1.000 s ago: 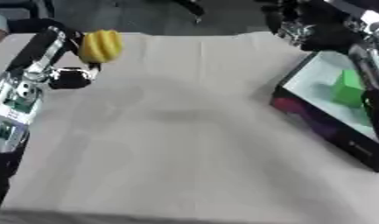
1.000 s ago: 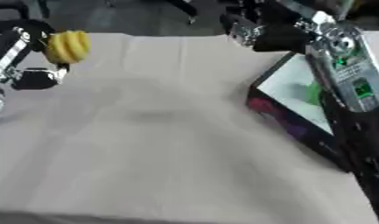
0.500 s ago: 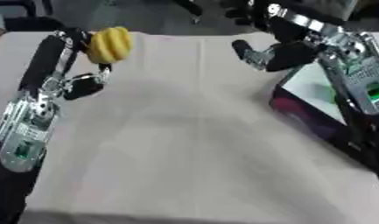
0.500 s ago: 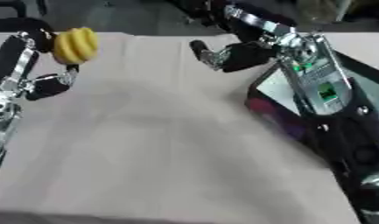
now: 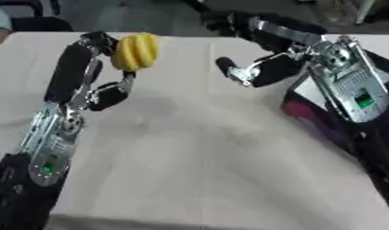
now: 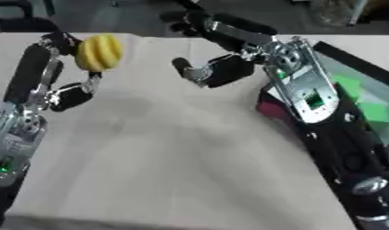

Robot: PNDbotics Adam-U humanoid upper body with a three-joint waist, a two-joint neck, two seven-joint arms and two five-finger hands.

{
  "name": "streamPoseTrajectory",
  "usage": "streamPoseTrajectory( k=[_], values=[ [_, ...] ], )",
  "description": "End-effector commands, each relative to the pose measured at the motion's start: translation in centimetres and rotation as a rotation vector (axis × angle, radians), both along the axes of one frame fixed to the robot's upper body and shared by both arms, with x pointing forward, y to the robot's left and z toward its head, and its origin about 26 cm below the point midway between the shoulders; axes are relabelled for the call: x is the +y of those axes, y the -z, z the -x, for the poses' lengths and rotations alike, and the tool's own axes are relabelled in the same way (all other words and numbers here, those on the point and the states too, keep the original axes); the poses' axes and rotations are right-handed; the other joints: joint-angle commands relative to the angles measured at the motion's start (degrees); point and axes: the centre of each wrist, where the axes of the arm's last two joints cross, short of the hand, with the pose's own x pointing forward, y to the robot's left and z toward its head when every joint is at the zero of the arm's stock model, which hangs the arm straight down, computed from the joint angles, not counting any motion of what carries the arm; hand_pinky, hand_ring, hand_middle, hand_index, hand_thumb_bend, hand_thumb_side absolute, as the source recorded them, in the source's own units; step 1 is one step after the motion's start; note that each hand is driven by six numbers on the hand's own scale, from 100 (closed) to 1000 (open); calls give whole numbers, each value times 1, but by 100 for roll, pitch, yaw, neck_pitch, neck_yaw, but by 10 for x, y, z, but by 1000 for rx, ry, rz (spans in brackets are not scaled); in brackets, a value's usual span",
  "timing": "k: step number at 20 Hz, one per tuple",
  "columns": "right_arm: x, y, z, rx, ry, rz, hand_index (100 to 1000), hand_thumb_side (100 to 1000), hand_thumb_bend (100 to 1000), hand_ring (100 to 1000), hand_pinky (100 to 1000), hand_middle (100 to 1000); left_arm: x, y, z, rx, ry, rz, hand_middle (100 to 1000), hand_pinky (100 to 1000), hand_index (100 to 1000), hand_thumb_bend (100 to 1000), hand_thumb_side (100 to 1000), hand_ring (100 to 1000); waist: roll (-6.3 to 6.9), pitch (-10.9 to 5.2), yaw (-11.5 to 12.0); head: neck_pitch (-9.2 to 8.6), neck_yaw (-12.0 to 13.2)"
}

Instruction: Pick up the objects with one hand, pass them to the other hand, and then place them into the box on the other side of the table.

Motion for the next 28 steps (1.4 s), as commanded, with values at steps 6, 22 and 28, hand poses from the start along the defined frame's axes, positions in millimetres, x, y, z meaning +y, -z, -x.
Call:
streamPoseTrajectory(
  k=[6,22,28],
  values=[
    [17,-8,6,-42,-30,-4,1000,218,100,1000,1000,1000,-18,-18,7,-86,28,1,568,681,650,100,100,599,-59,-232,50,-82,30],
    [25,8,-8,-6,13,-13,1000,259,100,1000,1000,1000,-38,-20,15,-180,36,-31,577,675,646,100,100,605,-47,-187,141,-44,-81],
    [29,10,-10,100,14,-69,1000,388,100,1000,1000,1000,-45,-21,18,-229,32,-72,580,674,644,116,100,608,-44,-179,148,-24,-148]
  ],
)
